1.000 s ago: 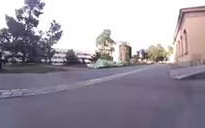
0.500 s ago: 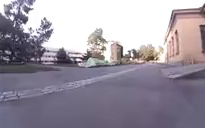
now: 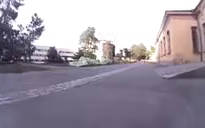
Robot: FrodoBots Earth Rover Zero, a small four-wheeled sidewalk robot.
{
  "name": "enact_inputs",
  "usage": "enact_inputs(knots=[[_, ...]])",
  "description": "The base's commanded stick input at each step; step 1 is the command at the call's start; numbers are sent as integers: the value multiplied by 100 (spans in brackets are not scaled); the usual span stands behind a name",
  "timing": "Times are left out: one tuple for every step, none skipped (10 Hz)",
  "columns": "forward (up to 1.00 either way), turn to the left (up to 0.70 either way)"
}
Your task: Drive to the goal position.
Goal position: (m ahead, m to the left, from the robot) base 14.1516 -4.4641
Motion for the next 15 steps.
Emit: enact_inputs(knots=[[50, 0], [50, 0], [50, 0], [50, 0], [50, 0], [50, 0], [50, 0], [50, 0], [50, 0], [50, 0], [50, 0], [50, 0], [50, 0], [50, -16], [50, -44]])
